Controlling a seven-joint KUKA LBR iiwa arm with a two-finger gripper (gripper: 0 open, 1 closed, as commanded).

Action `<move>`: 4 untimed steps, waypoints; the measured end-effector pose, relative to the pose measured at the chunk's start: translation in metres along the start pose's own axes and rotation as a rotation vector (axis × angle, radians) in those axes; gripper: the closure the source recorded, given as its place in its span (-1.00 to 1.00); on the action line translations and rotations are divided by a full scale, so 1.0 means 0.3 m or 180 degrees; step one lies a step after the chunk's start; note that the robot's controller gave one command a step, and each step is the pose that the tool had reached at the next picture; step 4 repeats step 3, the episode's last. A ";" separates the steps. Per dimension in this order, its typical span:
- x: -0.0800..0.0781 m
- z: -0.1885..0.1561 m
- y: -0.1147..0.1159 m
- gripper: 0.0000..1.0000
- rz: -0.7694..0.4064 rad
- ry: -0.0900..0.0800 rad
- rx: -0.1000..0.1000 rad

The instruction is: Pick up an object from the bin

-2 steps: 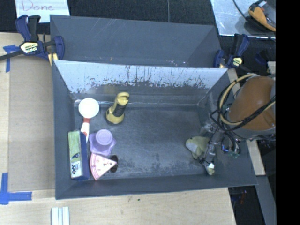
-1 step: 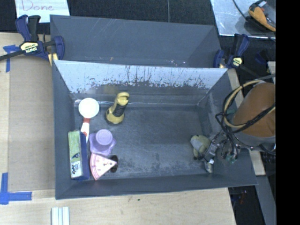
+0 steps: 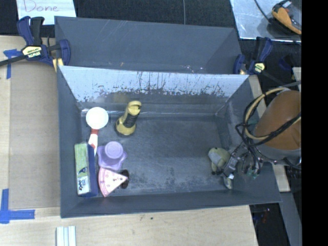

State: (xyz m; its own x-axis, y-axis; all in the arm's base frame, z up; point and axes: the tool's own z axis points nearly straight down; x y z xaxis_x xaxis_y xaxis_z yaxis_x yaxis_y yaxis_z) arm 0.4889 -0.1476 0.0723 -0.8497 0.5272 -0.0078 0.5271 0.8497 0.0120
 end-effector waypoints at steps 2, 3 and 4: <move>0.007 -0.132 -0.009 1.00 0.0003 0.0023 0.0015; 0.003 -0.260 -0.009 1.00 0.0001 0.0018 0.0015; 0.003 -0.260 -0.009 1.00 0.0001 0.0018 0.0015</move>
Offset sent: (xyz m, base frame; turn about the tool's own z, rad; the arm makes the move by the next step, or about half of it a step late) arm -0.0003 0.0001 0.1240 -0.0009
